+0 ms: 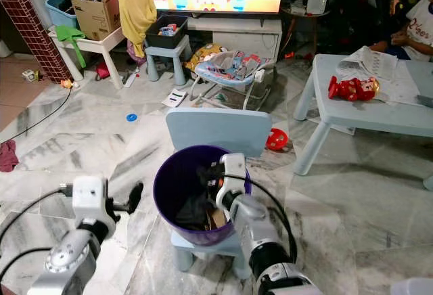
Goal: Picking trash to rubbish bin
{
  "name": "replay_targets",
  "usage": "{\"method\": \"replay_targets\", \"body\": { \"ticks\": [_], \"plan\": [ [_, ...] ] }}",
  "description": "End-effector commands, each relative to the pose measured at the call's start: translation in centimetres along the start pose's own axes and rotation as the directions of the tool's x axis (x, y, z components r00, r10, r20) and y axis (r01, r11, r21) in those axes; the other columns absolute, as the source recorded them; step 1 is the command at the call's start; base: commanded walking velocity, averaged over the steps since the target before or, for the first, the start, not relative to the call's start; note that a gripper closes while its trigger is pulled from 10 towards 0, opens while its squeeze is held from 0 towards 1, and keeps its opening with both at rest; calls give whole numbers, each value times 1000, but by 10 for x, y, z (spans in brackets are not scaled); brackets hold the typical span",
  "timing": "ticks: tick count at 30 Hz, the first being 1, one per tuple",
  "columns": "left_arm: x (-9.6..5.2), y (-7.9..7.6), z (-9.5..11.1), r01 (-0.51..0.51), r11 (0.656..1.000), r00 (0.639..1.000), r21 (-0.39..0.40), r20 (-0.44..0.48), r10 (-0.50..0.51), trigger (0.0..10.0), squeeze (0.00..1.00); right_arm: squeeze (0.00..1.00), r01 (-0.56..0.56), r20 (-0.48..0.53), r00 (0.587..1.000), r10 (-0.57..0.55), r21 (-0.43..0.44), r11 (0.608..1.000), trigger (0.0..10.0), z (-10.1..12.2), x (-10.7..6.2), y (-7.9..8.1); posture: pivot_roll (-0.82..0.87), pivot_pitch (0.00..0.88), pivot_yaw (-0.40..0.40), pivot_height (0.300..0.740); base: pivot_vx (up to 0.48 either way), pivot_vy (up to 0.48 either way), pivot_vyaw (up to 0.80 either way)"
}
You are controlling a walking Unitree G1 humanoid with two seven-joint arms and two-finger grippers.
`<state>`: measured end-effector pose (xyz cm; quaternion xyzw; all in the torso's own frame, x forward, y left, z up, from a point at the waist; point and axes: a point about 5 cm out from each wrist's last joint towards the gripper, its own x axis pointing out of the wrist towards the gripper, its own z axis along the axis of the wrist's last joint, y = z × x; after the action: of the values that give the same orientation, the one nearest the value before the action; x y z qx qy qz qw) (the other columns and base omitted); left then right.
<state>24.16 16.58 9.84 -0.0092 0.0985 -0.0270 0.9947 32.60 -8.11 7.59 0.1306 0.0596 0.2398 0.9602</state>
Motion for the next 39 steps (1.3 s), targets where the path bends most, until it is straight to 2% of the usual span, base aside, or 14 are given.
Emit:
{"method": "replay_targets", "body": {
  "ticks": [1,2,4,6,9,10,12,16,17,18,19,26,33,39],
  "plan": [
    [0,1,7,-13,1000,1000,6,29,12,10000,1000,1000,-4,72,997,6,-24,1000,10000,18,-2,-2,117,35,22,740,0,0,0],
    [5,-2,13,-4,1000,999,8,53,3,10000,1000,1000,13,129,992,-4,-68,998,10000,36,-9,-9,91,26,23,740,0,0,0],
    [6,-4,15,-2,1000,998,10,63,1,10000,1000,1000,20,148,989,-8,-81,997,10000,42,-11,-11,91,26,23,740,0,0,0],
    [13,-8,26,3,1000,994,15,105,-5,10000,1000,1000,76,212,976,-53,-101,992,10000,62,-24,-23,57,12,23,740,0,0,0],
    [24,-11,47,-10,1000,982,10,189,8,10000,1000,1000,182,306,943,-134,-135,974,10000,91,-52,-41,24,0,25,740,0,0,0],
    [24,-11,47,-10,1000,982,10,189,8,10000,1000,1000,182,306,943,-134,-135,974,10000,91,-52,-41,24,0,25,740,0,0,0],
    [29,-11,59,-26,1000,972,-4,232,26,10000,1000,1000,221,337,928,-158,-157,963,10000,104,-68,-44,12,0,26,740,0,0,0],
    [33,-11,65,-36,999,968,-20,247,40,10000,1000,1000,234,341,924,-170,-155,960,10000,111,-77,-43,0,0,23,740,0,0,0],
    [35,-11,65,-33,999,969,-22,243,37,10000,710,1000,238,332,927,-174,-163,958,10000,112,-79,-43,-6,0,20,740,0,0,0],
    [35,-12,64,-32,999,970,-23,242,36,10000,537,1000,240,329,928,-176,-165,957,10000,112,-79,-43,-6,0,20,740,0,0,0],
    [36,-12,64,-30,999,970,-32,240,37,10000,0,1000,239,330,928,-176,-162,957,10000,113,-79,-43,-7,0,20,740,0,0,0],
    [39,-10,73,-50,996,962,-77,266,69,10000,0,1000,221,359,921,-154,-156,963,10000,128,-73,-35,1,0,10,740,0,0,0],
    [41,-6,74,-55,993,962,-105,261,81,10000,0,1000,250,384,906,-179,-144,957,10000,141,-74,-38,-9,0,11,740,0,0,0],
    [44,-10,79,-50,994,959,-102,274,77,10000,0,1000,270,387,899,-204,-125,955,10000,145,-72,-38,-9,0,1,740,0,0,0]
  ]
}}
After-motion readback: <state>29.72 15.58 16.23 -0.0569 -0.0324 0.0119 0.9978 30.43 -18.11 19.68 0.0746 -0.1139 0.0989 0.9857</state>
